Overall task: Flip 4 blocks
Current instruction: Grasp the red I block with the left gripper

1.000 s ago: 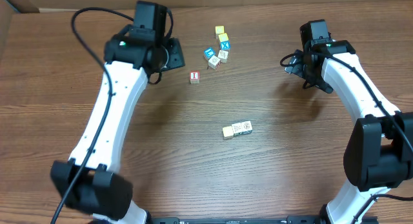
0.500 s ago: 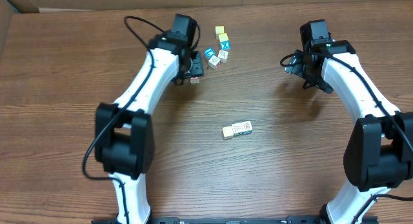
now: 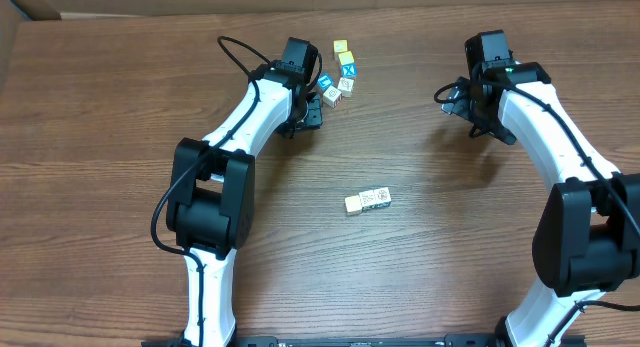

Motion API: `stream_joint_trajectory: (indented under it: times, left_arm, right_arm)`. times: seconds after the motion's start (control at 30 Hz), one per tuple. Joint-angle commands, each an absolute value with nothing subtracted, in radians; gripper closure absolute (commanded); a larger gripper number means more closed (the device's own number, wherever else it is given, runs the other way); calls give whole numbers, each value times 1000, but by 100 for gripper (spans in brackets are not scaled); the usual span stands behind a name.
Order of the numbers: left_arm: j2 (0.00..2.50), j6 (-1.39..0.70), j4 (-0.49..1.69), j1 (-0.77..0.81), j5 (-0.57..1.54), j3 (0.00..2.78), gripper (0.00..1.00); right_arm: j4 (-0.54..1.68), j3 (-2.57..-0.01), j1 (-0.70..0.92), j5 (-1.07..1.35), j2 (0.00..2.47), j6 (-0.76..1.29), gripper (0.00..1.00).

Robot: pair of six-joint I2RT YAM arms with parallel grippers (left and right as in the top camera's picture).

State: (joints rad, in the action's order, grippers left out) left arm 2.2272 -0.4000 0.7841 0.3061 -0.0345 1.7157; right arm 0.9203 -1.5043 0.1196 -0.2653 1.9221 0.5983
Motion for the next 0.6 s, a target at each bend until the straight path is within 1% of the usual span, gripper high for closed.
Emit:
stream_joint_trajectory:
  times: [0.0, 0.07, 0.1, 0.17, 0.2, 0.23, 0.3, 0.33, 0.57]
  left_arm:
    - [2237, -353, 780, 307, -33, 1728, 62]
    - [2236, -337, 774, 308, -33, 1728, 65]
    - [2236, -335, 771, 307, -35, 1728, 64]
    - [2236, -335, 763, 307, -37, 1728, 58]
    - [2236, -335, 759, 307, -37, 1728, 58]
    - [2236, -335, 755, 307, -37, 1728, 60]
    - [2236, -335, 748, 307, -37, 1728, 70]
    - [2236, -335, 746, 307, -37, 1728, 73]
    - [2231, -335, 764, 307, -36, 1734, 75]
  right_arm:
    - [918, -1519, 120, -268, 1897, 594, 0]
    - [918, -1519, 120, -268, 1897, 594, 0]
    - [918, -1519, 120, -268, 1897, 594, 0]
    - [918, -1519, 120, -268, 1897, 594, 0]
    - [918, -1519, 120, -268, 1897, 594, 0]
    - [918, -1519, 120, -268, 1897, 594, 0]
    - [918, -1519, 120, -268, 1897, 594, 0]
    - [918, -1519, 120, -268, 1897, 594, 0]
    - [918, -1519, 120, -268, 1897, 594, 0]
